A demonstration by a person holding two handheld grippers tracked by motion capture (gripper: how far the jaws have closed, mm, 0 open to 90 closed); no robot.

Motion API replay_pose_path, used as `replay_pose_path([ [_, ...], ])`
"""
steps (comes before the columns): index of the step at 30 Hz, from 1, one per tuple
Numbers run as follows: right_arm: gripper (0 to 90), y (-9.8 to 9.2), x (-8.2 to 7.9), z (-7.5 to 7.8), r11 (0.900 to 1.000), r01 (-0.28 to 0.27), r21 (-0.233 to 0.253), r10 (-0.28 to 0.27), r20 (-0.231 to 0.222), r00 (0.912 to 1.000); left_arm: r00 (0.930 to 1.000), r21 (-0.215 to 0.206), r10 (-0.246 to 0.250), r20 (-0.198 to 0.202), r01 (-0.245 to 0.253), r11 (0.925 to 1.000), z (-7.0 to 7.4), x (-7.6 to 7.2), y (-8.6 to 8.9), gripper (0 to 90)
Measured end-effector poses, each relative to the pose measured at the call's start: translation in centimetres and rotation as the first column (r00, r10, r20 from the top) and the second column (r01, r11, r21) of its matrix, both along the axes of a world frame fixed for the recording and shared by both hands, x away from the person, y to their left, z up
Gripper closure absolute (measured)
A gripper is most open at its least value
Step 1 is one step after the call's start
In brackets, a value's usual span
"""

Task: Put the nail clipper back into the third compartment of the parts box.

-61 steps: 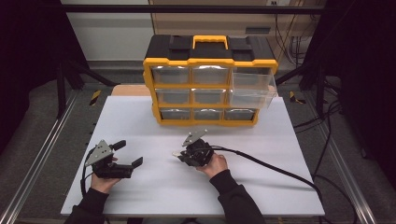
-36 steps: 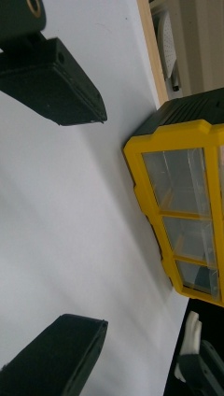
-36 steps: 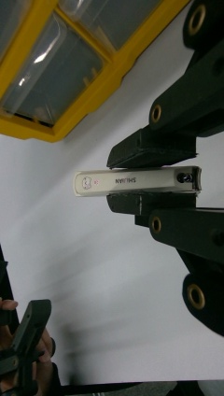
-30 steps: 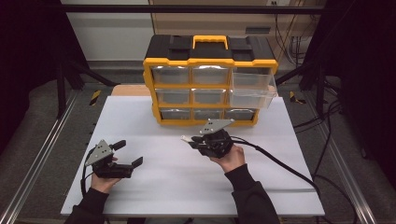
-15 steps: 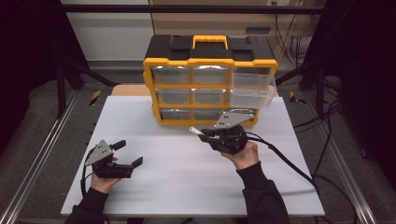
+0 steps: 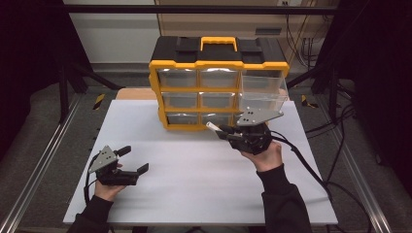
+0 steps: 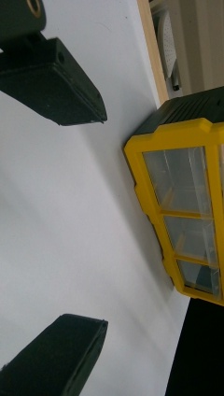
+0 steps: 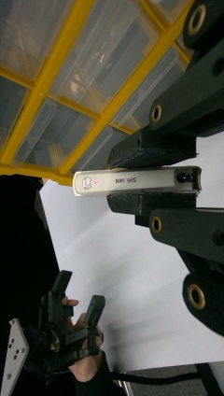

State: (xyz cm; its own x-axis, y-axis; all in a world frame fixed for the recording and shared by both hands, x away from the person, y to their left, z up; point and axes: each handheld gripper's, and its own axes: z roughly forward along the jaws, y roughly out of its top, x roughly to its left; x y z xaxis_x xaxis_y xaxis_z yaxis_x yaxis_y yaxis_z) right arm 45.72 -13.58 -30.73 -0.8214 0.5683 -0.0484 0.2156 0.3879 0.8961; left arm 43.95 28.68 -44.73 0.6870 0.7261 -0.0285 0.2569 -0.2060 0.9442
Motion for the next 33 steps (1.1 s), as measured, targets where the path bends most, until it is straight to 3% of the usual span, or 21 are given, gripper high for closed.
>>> replay_pose_path([
  [15, 77.5, -1.2, 0.3, 3.0, 1.0, 0.027, 0.014, -0.028, 0.035, 0.999, 1.0, 0.003, -0.002, -0.001, 0.002, 1.0, 0.0, 0.0, 0.1, 2.1],
  [33, 77.5, -2.7, 1.4, 6.8, 0.994, 0.095, 0.049, -0.098, 0.078, 0.9921, 1.0, 0.004, -0.001, -0.001, 0.001, 1.0, 0.0, 0.0, 0.1, 2.1],
])
